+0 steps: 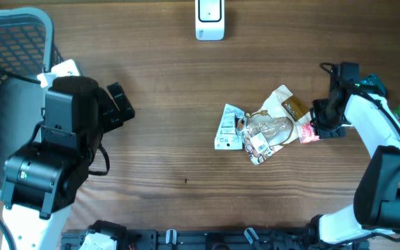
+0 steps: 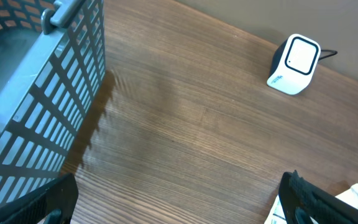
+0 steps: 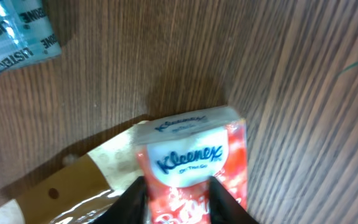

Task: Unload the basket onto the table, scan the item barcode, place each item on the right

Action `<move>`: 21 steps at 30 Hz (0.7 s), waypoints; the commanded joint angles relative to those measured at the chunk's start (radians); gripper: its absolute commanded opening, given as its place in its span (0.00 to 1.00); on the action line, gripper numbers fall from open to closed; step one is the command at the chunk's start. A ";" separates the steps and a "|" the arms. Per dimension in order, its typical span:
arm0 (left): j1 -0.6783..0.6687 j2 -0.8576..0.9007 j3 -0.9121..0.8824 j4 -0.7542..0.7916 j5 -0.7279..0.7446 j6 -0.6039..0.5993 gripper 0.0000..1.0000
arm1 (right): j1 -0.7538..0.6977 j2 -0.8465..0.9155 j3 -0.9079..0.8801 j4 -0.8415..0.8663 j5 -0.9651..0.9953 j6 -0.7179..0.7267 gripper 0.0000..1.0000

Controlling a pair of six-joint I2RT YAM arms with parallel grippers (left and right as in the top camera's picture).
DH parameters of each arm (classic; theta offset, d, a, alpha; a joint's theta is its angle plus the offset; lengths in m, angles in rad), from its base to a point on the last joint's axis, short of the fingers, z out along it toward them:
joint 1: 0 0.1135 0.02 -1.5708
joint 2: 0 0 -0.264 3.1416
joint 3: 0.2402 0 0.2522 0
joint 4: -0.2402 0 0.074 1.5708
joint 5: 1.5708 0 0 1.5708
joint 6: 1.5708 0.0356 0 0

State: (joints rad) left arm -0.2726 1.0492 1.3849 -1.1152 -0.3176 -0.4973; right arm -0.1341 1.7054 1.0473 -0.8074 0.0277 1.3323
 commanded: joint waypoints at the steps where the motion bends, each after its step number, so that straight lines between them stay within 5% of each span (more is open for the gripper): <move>1: 0.006 0.000 0.008 0.002 -0.016 0.019 1.00 | 0.004 -0.007 -0.009 0.003 0.023 0.003 0.18; 5: 0.006 0.000 0.008 0.002 -0.016 0.019 1.00 | 0.004 -0.007 -0.009 0.003 0.023 0.003 0.05; 15: 0.006 0.000 0.008 0.003 -0.016 0.019 1.00 | 0.004 -0.007 -0.009 0.004 0.036 -0.032 0.06; 16: 0.006 0.000 0.008 0.002 -0.016 0.019 1.00 | 0.004 -0.007 -0.009 0.012 0.035 -0.052 0.17; 18: 0.006 0.000 0.008 0.002 -0.016 0.019 1.00 | 0.004 -0.007 -0.008 0.039 0.022 -0.148 0.67; 20: 0.006 0.000 0.008 0.003 -0.016 0.019 1.00 | 0.004 -0.008 -0.007 0.040 0.002 -0.201 0.96; 21: 0.006 0.000 0.008 0.002 -0.016 0.019 1.00 | 0.004 -0.008 -0.006 0.040 -0.010 -0.246 1.00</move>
State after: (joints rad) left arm -0.2726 1.0492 1.3849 -1.1152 -0.3176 -0.4973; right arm -0.1341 1.7054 1.0470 -0.7692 0.0338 1.2320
